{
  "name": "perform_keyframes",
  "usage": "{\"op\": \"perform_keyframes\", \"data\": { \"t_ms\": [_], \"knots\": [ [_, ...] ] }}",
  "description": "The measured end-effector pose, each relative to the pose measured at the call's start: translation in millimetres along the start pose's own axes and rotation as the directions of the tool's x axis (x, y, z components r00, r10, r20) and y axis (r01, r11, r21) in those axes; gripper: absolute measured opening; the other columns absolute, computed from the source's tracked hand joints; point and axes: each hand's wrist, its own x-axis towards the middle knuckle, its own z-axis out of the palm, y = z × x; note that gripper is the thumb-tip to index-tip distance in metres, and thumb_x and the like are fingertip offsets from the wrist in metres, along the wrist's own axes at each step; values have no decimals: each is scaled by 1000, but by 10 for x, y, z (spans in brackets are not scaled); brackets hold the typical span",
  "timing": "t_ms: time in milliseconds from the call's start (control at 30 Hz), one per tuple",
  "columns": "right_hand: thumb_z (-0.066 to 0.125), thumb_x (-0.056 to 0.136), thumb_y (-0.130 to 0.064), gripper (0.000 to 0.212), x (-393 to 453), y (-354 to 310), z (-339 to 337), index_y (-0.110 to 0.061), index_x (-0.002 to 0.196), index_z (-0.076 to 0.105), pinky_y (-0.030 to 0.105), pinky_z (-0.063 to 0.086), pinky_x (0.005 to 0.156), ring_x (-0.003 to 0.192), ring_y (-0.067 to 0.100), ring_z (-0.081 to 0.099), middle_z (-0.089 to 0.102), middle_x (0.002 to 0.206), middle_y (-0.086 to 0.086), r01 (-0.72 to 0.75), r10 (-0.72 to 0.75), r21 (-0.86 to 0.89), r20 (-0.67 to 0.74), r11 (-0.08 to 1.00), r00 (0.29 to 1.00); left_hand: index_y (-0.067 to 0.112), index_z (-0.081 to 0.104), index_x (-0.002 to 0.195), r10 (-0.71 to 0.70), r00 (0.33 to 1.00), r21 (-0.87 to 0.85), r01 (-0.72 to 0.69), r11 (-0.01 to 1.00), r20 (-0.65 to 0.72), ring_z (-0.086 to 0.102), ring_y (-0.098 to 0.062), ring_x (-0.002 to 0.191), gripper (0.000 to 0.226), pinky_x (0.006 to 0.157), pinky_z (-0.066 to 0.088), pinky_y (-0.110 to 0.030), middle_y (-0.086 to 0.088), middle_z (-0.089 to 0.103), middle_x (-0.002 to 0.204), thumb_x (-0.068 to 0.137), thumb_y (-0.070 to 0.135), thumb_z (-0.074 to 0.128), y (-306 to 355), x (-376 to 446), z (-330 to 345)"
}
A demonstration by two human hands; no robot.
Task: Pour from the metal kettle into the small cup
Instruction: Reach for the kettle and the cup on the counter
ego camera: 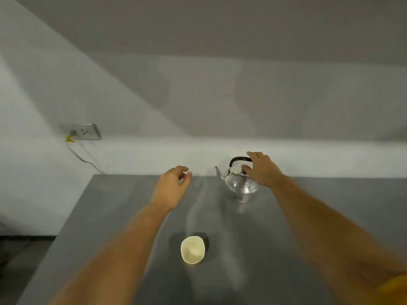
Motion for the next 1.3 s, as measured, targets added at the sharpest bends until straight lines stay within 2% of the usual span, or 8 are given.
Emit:
{"op": "perform_keyframes", "data": {
  "t_ms": [133, 333, 633, 800, 1000, 1133, 1200, 1300],
  "knots": [
    [50, 98, -47, 62, 260, 90, 97, -13, 148, 39, 47, 38, 105, 131, 35, 39, 44, 145, 16, -77, 75, 16, 97, 997, 992, 25, 65, 126, -54, 998, -13, 54, 998, 32, 67, -11, 103, 36, 89, 49, -24, 4, 73, 111, 99, 46, 52, -107, 3, 52],
    [55, 94, -54, 52, 474, 152, 210, -12, 124, 58, 42, 42, 91, 112, 35, 49, 57, 117, 15, -132, 125, 103, 67, 986, 990, 21, 67, 124, -117, 993, 5, 117, 993, 16, 68, -16, 98, 36, 91, 51, -28, 0, 75, 107, 98, 44, 56, -225, -53, 116],
    [60, 86, -66, 57, 364, 91, 262, -9, 85, 62, 32, 41, 58, 74, 23, 62, 71, 78, 6, -190, 170, 331, 86, 924, 982, 22, 68, 124, -178, 979, -1, 179, 984, 99, 67, -15, 96, 33, 91, 51, -28, 2, 74, 108, 98, 41, 57, -301, -292, 200],
    [66, 79, -68, 59, 91, 47, 241, -10, 66, 63, 29, 37, 51, 62, 18, 59, 66, 58, 1, -241, 242, 391, 48, 888, 969, 28, 68, 121, -199, 964, -66, 213, 975, 176, 65, 1, 90, 35, 90, 52, -26, 10, 73, 104, 95, 49, 59, -304, -538, 168],
    [66, 74, -73, 71, -276, 26, 152, -3, 70, 68, 29, 40, 51, 58, 19, 57, 66, 61, 10, -254, 270, 392, 13, 884, 963, 40, 61, 129, -250, 898, -178, 330, 927, 363, 60, 7, 110, 84, 90, 46, -19, 21, 67, 115, 59, 83, 73, -410, -1002, 162],
    [67, 73, -72, 66, -586, -18, 8, -6, 70, 71, 29, 42, 54, 60, 19, 59, 68, 63, 9, -211, 225, 378, 7, 902, 974, 47, 53, 134, -245, 880, -182, 341, 922, 407, 52, 20, 113, 98, 91, 41, -11, 24, 63, 122, 47, 81, 81, -535, -1324, 240],
    [68, 72, -71, 62, -753, -67, -62, -10, 66, 69, 29, 39, 52, 59, 18, 57, 65, 61, 6, -180, 187, 372, 19, 911, 982, 53, 48, 135, -245, 877, -166, 337, 927, 414, 51, 13, 119, 98, 100, 38, -18, 24, 60, 127, 47, 78, 83, -597, -1445, 303],
    [70, 71, -72, 58, -994, -158, -142, -14, 64, 68, 30, 39, 52, 59, 18, 56, 65, 61, 5, -126, 116, 365, 49, 923, 992, 43, 44, 143, -242, 875, -164, 335, 928, 419, 49, 4, 127, 111, 106, 36, -24, 22, 56, 135, 46, 75, 87, -673, -1582, 405]
  ]
}}
